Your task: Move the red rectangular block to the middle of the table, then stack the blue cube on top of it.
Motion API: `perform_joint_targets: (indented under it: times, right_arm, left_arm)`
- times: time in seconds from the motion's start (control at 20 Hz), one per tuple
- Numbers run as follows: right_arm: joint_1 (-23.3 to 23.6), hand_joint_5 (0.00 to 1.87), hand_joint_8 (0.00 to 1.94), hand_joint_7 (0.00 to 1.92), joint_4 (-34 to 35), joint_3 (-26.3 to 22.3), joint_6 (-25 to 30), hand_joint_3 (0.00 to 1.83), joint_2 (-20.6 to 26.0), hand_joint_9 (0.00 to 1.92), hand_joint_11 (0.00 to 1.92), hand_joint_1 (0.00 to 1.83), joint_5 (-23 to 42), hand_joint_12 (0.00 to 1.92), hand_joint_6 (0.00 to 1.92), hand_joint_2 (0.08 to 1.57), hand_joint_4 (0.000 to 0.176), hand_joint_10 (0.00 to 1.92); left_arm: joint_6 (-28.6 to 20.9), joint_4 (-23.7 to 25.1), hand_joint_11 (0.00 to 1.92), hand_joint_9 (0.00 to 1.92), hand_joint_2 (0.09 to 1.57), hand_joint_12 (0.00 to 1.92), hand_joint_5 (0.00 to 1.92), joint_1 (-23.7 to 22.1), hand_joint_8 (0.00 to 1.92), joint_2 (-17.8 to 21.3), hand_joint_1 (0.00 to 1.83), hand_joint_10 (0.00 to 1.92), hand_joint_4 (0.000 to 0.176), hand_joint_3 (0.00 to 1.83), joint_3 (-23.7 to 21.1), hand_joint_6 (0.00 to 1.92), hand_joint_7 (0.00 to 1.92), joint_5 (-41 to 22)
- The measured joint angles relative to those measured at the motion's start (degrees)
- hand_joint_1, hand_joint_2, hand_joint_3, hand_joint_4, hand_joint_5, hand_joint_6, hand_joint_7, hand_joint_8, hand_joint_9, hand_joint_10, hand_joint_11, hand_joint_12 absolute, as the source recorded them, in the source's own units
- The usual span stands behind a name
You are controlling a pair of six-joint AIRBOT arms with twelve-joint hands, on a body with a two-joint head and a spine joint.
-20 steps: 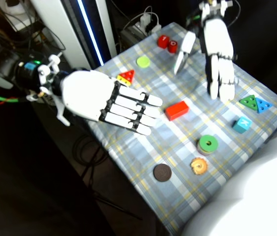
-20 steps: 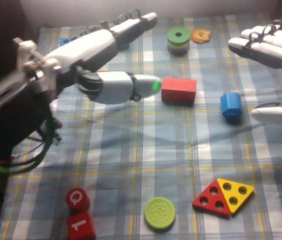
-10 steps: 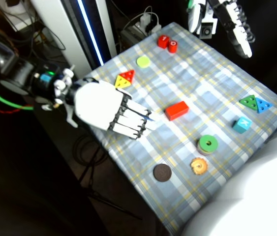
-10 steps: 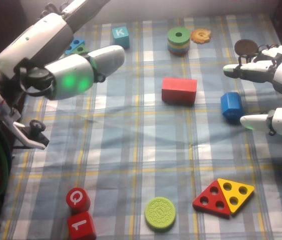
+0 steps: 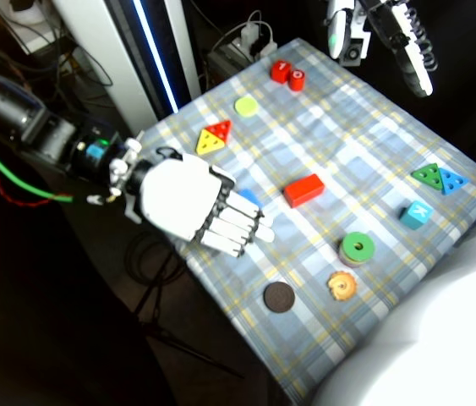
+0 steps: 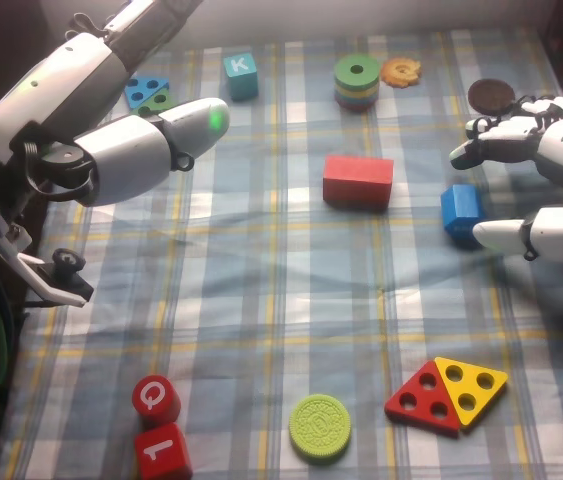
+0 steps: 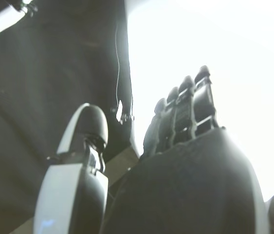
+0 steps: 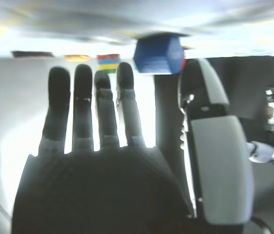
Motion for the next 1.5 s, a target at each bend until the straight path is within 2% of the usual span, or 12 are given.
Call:
perform_joint_targets:
  times: [0.1,0.25,0.3,0.35,0.4,0.6,0.7,0.75,1.05,1.15,1.3,1.5]
  right_arm:
    - [0.24,0.29,1.09,0.35,-0.09,0.50,-0.13,0.00,-0.52,0.11,0.00,0.68,-0.04,1.92,0.90,1.12,0.000,1.55]
    - [0.42,0.54,1.13,0.59,0.02,1.01,-0.39,0.00,-1.18,0.32,0.01,0.75,-0.04,1.92,1.04,1.16,0.000,1.61]
    - [0.55,0.67,1.14,0.67,0.00,1.01,-0.44,0.01,-1.29,0.36,0.00,0.87,-0.02,1.92,1.33,1.23,0.066,1.61]
    - [0.68,0.76,1.18,0.77,-0.04,1.18,-0.66,0.00,-1.55,0.44,0.03,0.95,-0.07,1.92,1.32,1.22,0.051,1.63]
    - [0.70,0.78,1.27,0.89,-0.11,1.18,-0.63,0.00,-1.60,0.53,0.05,1.15,-0.04,1.92,1.18,1.20,0.000,1.61]
    - [0.85,0.75,1.31,0.87,-0.24,1.18,-0.61,0.01,-1.75,0.49,0.00,1.17,0.79,1.91,1.29,1.21,0.000,1.51]
    - [1.77,0.80,1.53,0.82,-0.94,1.18,-0.44,0.00,-1.77,0.53,0.20,1.21,-0.20,1.92,1.10,1.22,0.000,1.89]
    - [1.92,0.80,1.62,0.83,-1.64,1.16,-0.02,0.00,-1.73,0.55,0.23,1.10,-0.50,1.92,1.26,1.21,0.000,1.91]
    - [5.90,0.80,1.55,0.79,-9.01,-0.09,2.16,0.00,-1.18,0.52,0.28,1.19,-3.10,1.92,1.10,1.23,0.000,1.86]
    - [8.11,0.82,1.45,0.86,-10.40,0.39,2.16,0.00,-0.98,0.64,0.49,1.21,-2.84,1.92,1.07,1.20,0.000,1.75]
    - [10.43,0.85,1.51,0.81,-11.80,1.03,2.16,0.00,-1.05,0.75,0.74,1.20,-3.58,1.92,1.05,1.21,0.000,1.72]
    - [13.20,0.83,1.51,0.83,-13.79,2.08,2.19,0.00,-2.54,0.85,0.79,1.21,-4.66,1.92,1.06,1.21,0.000,1.72]
  left_arm:
    - [-0.26,0.00,0.00,0.00,1.37,0.00,0.01,0.31,0.00,0.02,0.56,0.00,0.008,0.00,-0.31,0.00,0.00,-0.44]
    - [-0.44,0.04,0.00,0.00,1.38,0.00,0.00,0.42,0.00,0.02,0.50,0.00,0.013,0.00,-0.35,0.00,0.00,-0.55]
    - [-0.44,0.02,0.00,0.00,1.38,0.00,0.00,0.42,0.00,0.02,0.50,0.00,0.011,0.00,-0.35,0.00,0.00,-0.72]
    - [-0.46,-0.02,0.00,0.00,1.38,0.00,0.00,0.42,0.00,0.02,0.51,0.00,0.000,0.00,-0.35,0.00,0.00,-0.81]
    - [-0.46,-0.02,0.00,0.00,1.38,0.00,0.00,0.42,0.00,0.02,0.50,0.00,0.006,0.00,-0.35,0.00,0.00,-0.83]
    - [-0.61,-0.39,0.00,0.00,1.39,0.00,0.00,0.83,0.00,0.02,0.55,0.00,0.018,0.00,-0.35,0.00,0.00,-0.87]
    - [-0.76,-0.42,0.00,0.00,1.39,0.00,0.00,1.18,0.00,0.33,0.59,0.00,0.031,0.00,-0.35,0.00,0.00,-1.18]
    - [-1.01,-0.61,0.00,0.00,1.39,0.00,0.00,1.42,0.00,0.37,0.57,0.00,0.023,0.00,-0.35,0.00,0.00,-1.60]
    - [-1.18,-0.90,0.00,0.00,1.40,0.00,0.00,1.84,0.00,0.48,0.57,0.00,0.031,0.00,-0.35,0.00,0.00,-1.46]
    - [-1.25,-1.29,0.00,0.00,1.39,0.00,0.01,1.84,0.00,0.50,0.62,0.00,0.057,0.00,-0.35,0.00,0.00,-1.55]
    - [-1.25,-1.29,0.00,0.00,1.39,0.00,0.01,1.84,0.00,0.48,0.63,0.00,0.049,0.00,-0.35,0.01,0.00,-1.64]
    - [-1.27,-1.73,0.00,0.00,1.40,0.00,0.00,2.19,0.00,0.50,0.58,0.00,0.041,0.01,-0.33,0.00,0.00,-1.73]
